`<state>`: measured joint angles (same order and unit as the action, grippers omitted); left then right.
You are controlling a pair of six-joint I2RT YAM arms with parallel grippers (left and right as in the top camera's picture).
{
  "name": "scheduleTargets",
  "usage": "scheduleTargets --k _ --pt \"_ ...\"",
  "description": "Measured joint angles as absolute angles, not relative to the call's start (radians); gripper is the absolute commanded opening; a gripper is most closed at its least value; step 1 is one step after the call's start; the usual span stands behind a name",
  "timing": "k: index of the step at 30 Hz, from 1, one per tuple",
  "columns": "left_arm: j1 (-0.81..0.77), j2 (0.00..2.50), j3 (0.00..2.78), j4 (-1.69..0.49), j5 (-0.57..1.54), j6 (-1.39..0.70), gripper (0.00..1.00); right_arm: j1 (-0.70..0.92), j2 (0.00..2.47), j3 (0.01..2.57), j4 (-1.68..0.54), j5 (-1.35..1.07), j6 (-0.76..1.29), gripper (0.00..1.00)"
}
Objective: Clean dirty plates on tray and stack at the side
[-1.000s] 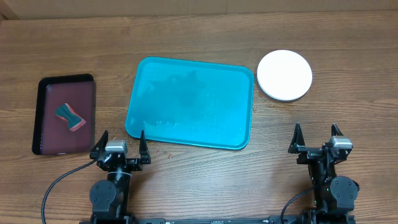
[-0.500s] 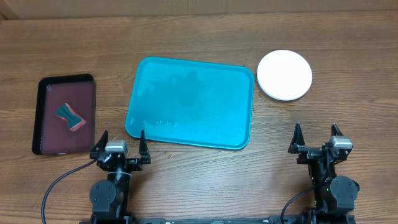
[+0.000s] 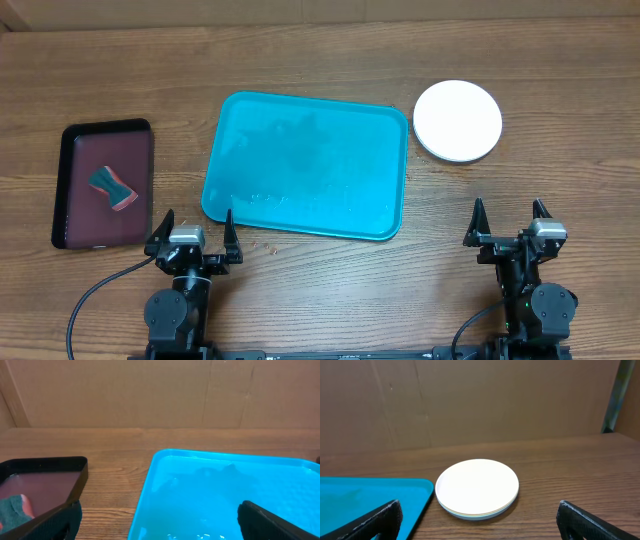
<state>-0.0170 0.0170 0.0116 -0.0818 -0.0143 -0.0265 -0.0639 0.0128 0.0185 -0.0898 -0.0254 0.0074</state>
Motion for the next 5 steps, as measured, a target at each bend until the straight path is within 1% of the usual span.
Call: scheduleTargets --k 5 --pt "-0.017 0.017 0.012 -0.082 -0.014 -0.027 0.99 -0.064 0.013 0.019 -0.091 -0.025 0.007 1.00"
